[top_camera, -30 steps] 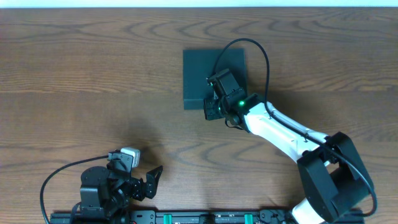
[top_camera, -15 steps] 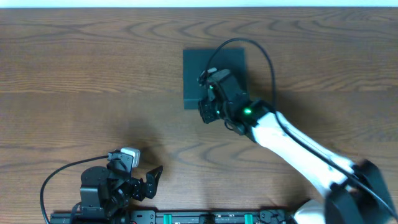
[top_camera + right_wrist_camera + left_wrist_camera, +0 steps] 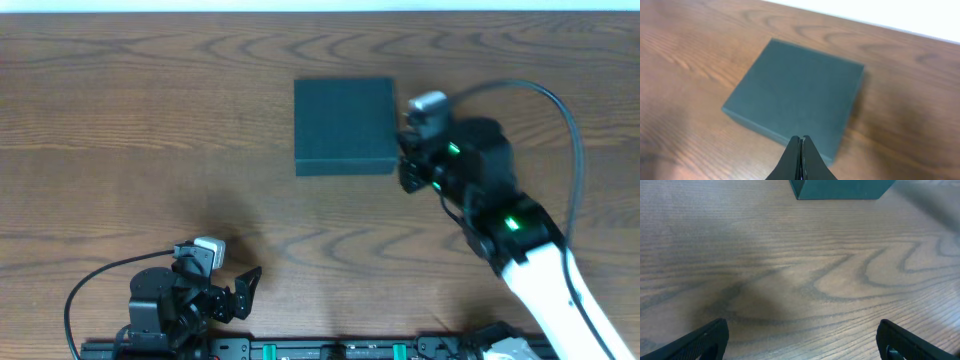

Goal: Pack container

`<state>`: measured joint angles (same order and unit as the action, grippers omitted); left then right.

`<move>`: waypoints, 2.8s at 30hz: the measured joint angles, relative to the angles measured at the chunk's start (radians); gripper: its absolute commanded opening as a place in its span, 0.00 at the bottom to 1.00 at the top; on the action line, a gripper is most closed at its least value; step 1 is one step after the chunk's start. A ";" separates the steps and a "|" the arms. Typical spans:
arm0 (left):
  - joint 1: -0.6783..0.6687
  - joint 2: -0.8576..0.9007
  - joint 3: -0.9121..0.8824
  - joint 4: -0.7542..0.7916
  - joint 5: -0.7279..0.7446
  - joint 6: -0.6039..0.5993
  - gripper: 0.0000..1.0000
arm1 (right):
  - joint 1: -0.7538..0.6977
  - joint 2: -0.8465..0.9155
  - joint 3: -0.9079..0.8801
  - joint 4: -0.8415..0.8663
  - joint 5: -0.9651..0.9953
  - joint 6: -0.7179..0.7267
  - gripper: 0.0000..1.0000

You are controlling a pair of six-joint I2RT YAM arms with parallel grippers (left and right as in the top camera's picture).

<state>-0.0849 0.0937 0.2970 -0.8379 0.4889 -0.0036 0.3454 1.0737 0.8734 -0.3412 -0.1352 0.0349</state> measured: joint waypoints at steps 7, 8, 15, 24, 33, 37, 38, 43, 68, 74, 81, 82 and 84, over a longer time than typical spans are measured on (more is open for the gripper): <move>0.000 0.000 0.000 -0.001 0.000 0.000 0.95 | -0.190 -0.319 -0.263 0.109 -0.101 0.006 0.99; 0.000 0.000 0.000 0.000 0.000 0.000 0.95 | -0.208 -0.352 -0.292 0.129 -0.108 0.008 0.99; 0.000 0.000 0.000 -0.001 0.000 0.000 0.95 | -0.306 -0.581 -0.492 0.330 -0.160 -0.023 0.99; 0.000 0.000 0.000 -0.001 0.000 0.000 0.95 | -0.343 -0.779 -0.641 0.503 -0.135 -0.023 0.99; 0.000 0.000 0.000 -0.001 0.000 0.000 0.95 | -0.343 -0.821 -0.798 0.755 -0.062 0.033 0.99; 0.000 0.000 0.000 -0.001 0.000 0.000 0.95 | -0.343 -0.821 -0.844 0.782 -0.023 0.037 0.99; 0.000 0.000 0.000 -0.001 0.000 0.000 0.95 | -0.343 -0.821 -0.853 0.810 -0.008 0.039 0.99; 0.000 0.000 0.000 -0.001 0.000 0.000 0.95 | -0.343 -0.821 -0.860 0.847 0.061 0.048 0.99; 0.000 0.000 0.000 -0.001 0.000 0.000 0.95 | -0.343 -0.812 -0.866 0.273 0.117 0.087 0.99; 0.000 0.000 0.000 -0.001 0.000 0.000 0.95 | -0.343 -0.812 -0.866 0.273 0.118 0.087 0.99; 0.000 0.000 0.000 0.000 -0.001 0.000 0.95 | -0.343 -0.812 -0.866 0.273 0.118 0.088 0.99; 0.000 0.000 0.000 0.007 -0.008 0.003 0.95 | -0.343 -0.812 -0.866 0.273 0.118 0.088 0.99; 0.000 0.000 -0.006 0.121 -0.032 0.006 0.95 | -0.343 -0.811 -0.866 0.273 0.118 0.087 0.99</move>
<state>-0.0849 0.0940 0.2913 -0.7170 0.4572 0.0029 0.0021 0.2623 0.0074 -0.0681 -0.0174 0.1223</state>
